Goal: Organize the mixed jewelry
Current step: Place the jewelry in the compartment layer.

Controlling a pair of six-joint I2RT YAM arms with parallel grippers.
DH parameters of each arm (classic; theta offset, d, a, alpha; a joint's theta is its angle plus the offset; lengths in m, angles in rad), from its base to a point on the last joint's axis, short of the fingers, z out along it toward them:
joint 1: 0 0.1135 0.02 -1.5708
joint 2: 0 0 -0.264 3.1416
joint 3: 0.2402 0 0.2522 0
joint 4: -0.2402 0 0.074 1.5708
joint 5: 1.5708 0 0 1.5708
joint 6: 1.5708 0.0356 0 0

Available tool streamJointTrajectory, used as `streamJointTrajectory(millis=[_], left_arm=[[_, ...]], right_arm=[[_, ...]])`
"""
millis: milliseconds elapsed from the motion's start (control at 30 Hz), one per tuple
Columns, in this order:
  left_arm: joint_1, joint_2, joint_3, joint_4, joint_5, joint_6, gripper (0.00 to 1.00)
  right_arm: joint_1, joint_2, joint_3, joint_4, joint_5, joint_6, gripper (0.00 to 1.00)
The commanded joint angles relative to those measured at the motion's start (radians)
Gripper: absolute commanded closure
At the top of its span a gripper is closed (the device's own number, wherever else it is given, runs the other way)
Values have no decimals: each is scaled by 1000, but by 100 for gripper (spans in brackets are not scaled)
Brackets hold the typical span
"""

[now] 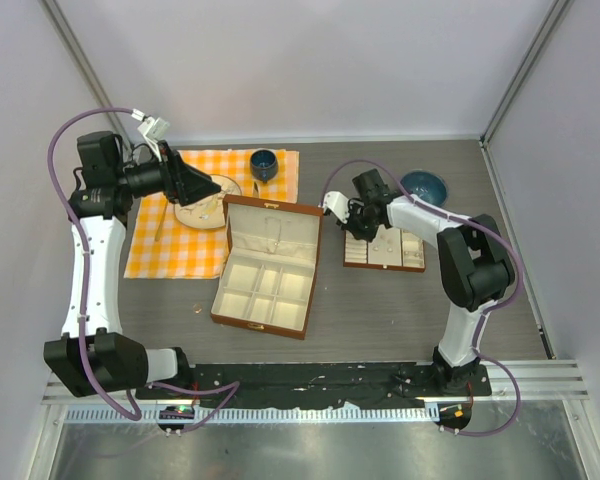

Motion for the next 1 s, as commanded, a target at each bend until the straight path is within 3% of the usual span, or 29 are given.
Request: streamJointTrajectory(millis=[0, 467, 800, 967], left_arm=[[7, 2, 0, 12, 26, -2, 43], [7, 14, -9, -22, 20, 18, 43], [7, -6, -8, -85, -2, 113, 43], [7, -1, -1, -177, -29, 196, 43]], right_arm=[[18, -41, -29, 53, 1, -36, 99], [61, -35, -35, 67, 46, -80, 99], [61, -34, -97, 110, 74, -77, 99], [61, -44, -95, 106, 83, -64, 90]])
